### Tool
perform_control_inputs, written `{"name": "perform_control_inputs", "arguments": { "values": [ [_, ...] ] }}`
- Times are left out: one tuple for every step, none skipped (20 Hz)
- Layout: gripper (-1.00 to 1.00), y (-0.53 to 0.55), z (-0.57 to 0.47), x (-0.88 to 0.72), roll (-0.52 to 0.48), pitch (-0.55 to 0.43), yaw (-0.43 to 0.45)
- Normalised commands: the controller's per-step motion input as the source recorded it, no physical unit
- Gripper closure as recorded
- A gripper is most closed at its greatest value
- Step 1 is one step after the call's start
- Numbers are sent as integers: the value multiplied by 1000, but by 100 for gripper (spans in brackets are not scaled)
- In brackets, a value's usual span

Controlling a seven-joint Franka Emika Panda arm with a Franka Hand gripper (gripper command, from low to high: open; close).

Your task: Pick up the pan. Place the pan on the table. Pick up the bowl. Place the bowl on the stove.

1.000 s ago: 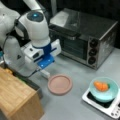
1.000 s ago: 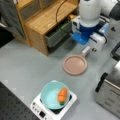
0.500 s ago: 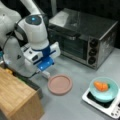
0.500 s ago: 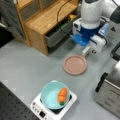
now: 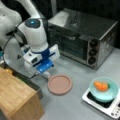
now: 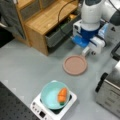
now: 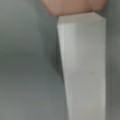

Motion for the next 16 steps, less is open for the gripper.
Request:
{"name": "perform_control_inputs", "arguments": {
  "values": [
    [-100,-177,-235,-96,-138,-99,222],
    [-100,-185,-253,-106,-140,-102,228],
    [-100,-192,-263,-117,-142,-106,230],
    [-100,-196,-269,-129,-139,-109,230],
    [-100,-193,-268,-141,-134,-108,225],
    [-100,-180,-255,-152,-129,-108,219],
    [-100,-164,-234,-164,-119,-108,216],
    [-100,-147,-205,-168,-111,-108,211],
    [-100,-133,-182,-175,-101,-111,208],
    [-100,-119,-150,-181,-90,-110,203],
    [-100,-105,-118,-183,-84,-110,198],
    [-100,-92,-96,-185,-81,-110,193],
    [-100,-84,-83,-181,-80,-115,192],
    [-100,-76,-80,-174,-84,-120,193],
    [-100,-67,-83,-166,-91,-121,191],
    [100,-56,-89,-158,-97,-126,187]
  ]
}}
